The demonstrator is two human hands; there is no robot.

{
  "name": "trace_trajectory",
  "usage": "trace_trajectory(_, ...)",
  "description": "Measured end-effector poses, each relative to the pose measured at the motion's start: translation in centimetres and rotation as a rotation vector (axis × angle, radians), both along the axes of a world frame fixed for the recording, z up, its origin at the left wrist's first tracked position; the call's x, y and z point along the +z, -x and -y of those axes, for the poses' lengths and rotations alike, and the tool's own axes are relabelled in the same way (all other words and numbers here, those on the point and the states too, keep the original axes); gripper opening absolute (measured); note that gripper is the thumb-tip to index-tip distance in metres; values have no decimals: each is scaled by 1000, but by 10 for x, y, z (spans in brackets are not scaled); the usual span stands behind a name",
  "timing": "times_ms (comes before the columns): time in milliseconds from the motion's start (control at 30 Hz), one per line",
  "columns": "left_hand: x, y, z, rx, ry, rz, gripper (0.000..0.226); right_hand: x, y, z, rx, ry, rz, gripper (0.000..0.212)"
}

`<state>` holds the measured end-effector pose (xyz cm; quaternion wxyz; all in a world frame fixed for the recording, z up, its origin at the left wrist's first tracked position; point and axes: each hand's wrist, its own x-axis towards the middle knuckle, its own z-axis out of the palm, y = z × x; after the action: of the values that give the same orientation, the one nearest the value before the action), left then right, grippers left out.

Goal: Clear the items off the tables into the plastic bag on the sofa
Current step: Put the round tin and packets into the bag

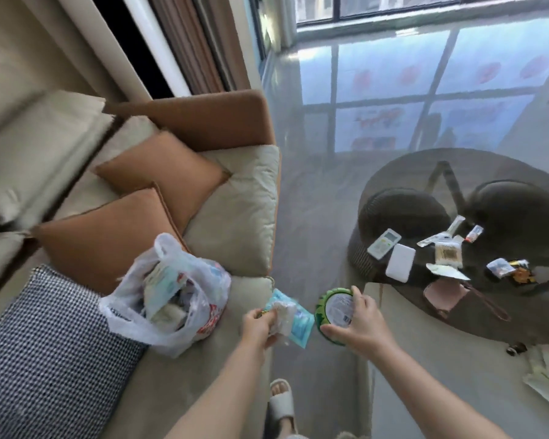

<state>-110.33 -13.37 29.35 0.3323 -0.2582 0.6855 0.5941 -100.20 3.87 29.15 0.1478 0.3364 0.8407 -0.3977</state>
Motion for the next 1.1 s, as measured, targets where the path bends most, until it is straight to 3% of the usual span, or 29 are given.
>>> trace_trajectory(67, 16, 17, 29, 89, 0, -27, 6, 19, 30, 24, 93, -27, -24, 114)
trace_trajectory(400, 50, 97, 155, 376, -29, -63, 10, 66, 156, 143, 421, -70, -51, 106)
trace_trajectory(667, 29, 167, 212, 69, 318, -171, 45, 55, 215, 219, 571, -241, -36, 110)
trace_trajectory(933, -1, 221, 223, -10, 465, -161, 44, 32, 252, 238, 742, -350, -17, 110)
trace_trajectory(1100, -17, 233, 239, 30, 487, -92, 59, 19, 285, 239, 871, -356, -3, 108)
